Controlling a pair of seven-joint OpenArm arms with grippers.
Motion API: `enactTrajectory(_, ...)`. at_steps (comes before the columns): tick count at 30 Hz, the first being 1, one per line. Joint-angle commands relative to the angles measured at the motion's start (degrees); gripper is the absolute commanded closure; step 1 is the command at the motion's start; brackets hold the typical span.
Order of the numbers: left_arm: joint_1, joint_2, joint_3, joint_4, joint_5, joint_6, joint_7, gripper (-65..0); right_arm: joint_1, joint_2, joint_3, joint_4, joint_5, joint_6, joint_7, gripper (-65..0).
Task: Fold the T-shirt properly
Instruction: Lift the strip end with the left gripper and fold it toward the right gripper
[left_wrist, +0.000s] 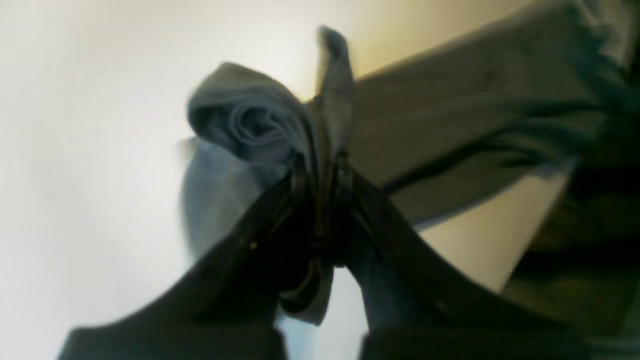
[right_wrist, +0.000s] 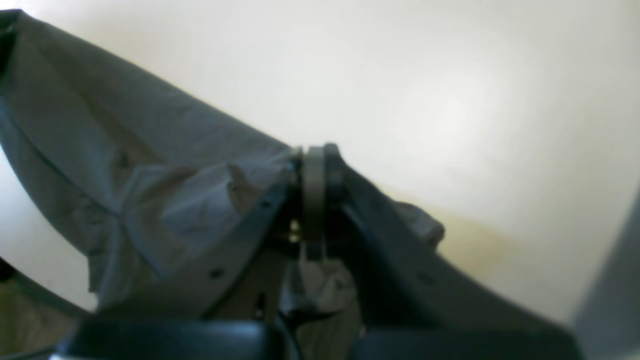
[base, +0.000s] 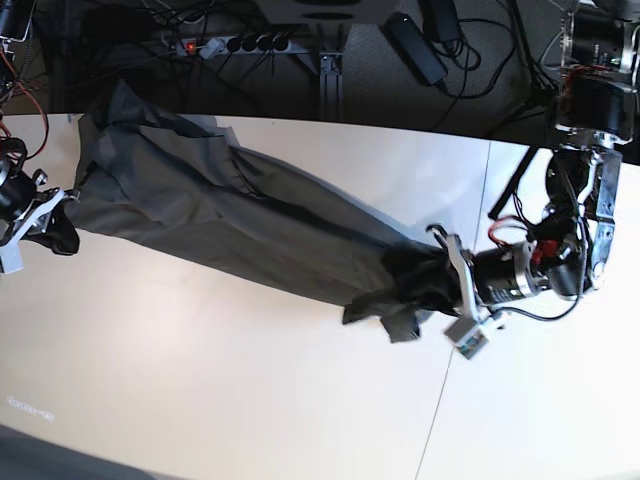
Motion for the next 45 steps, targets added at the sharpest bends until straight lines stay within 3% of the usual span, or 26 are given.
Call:
enactTrajectory(1, -1.57, 0.76, 1.44, 2.58, 0.42, 0.87, -1.84, 0.0, 0.59, 1.29, 0.74, 0.72, 0.70, 3.67, 1.27, 0.0)
enactTrajectory(4, -1.62, 5.16, 6.32, 3.82, 4.28, 3.34, -3.10, 0.0, 0.59, 1.31, 0.74, 0.72, 0.61, 3.67, 1.01, 0.0)
enactTrajectory(7, -1.57, 10.10, 8.85, 3.58, 6.84, 3.50, -3.26, 0.0, 0.57, 1.31, 0.74, 0.72, -0.20, 3.67, 0.87, 0.0)
enactTrajectory(19, -0.44, 26.21, 9.57, -6.14, 10.73, 3.65, -3.82, 0.0, 0.61, 1.31, 0.74, 0.72, -0.15, 3.67, 1.09, 0.0)
enactTrajectory(28, 2.56, 27.32, 10.25, -6.84, 9.05, 3.63, -4.52, -0.4, 0.59, 1.29, 0.74, 0.72, -0.15, 3.65, 1.07, 0.0)
enactTrajectory(31, 3.52, 27.32, 12.85, -6.84, 9.42, 3.63, -5.53, -22.3, 0.59, 1.31, 0.74, 0.72, -0.15, 3.65, 1.07, 0.0)
enactTrajectory(33, 3.65, 27.32, 15.45, -6.82, 10.91, 3.65, -6.99, -28.4, 0.59, 1.29, 0.74, 0.72, -0.07, 3.65, 1.09, 0.0)
enactTrajectory(38, 3.63, 29.03, 19.45, -6.82, 12.17, 3.65, -8.15, -28.6, 0.61, 1.29, 0.74, 0.72, 1.18, 3.67, 1.07, 0.0)
enactTrajectory(45, 0.48, 31.08, 17.00, -6.75, 12.94, 3.67, -6.47, -28.6, 0.20, 1.33, 1.42, 0.72, 1.16, 3.63, -0.48, 0.0)
